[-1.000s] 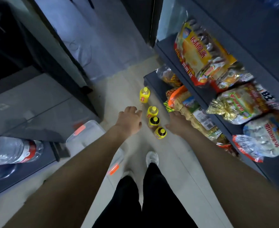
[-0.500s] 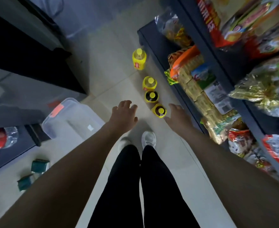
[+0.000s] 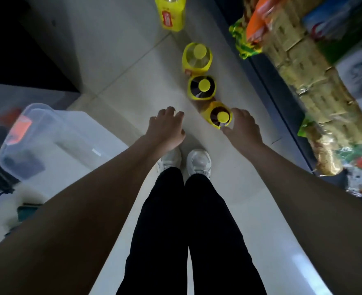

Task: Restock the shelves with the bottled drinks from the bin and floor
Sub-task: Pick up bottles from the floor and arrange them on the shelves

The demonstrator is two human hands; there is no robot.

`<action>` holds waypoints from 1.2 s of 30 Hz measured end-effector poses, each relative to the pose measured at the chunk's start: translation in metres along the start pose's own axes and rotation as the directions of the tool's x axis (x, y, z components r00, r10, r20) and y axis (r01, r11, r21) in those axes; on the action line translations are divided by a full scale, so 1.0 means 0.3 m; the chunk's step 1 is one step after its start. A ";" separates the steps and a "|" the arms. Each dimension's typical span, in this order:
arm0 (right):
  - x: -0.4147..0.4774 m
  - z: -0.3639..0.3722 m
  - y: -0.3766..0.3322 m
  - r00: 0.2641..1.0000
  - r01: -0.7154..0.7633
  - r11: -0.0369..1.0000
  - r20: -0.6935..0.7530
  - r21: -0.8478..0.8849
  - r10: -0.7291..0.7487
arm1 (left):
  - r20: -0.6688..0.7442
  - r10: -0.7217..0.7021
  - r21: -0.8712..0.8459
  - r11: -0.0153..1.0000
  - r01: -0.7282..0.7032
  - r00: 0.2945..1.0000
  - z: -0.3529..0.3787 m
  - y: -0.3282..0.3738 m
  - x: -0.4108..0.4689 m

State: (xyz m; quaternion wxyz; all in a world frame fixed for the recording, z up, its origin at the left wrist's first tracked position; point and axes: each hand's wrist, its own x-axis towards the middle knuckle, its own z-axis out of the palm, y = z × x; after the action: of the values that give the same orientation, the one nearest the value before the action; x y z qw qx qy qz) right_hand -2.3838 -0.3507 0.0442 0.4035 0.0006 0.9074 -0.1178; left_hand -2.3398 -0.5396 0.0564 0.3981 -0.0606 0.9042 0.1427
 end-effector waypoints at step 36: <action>-0.168 -0.163 0.009 0.977 0.071 0.959 -0.214 0.273 -0.012 | -0.036 0.085 -0.077 0.993 -0.088 0.996 -0.167 0.006 -0.085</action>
State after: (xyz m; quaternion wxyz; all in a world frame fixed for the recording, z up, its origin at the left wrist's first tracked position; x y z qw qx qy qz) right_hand -2.3854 -0.3330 0.1122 0.2984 0.0507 0.9191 -0.2521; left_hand -2.3582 -0.5533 0.1079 0.3738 -0.0394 0.9061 0.1943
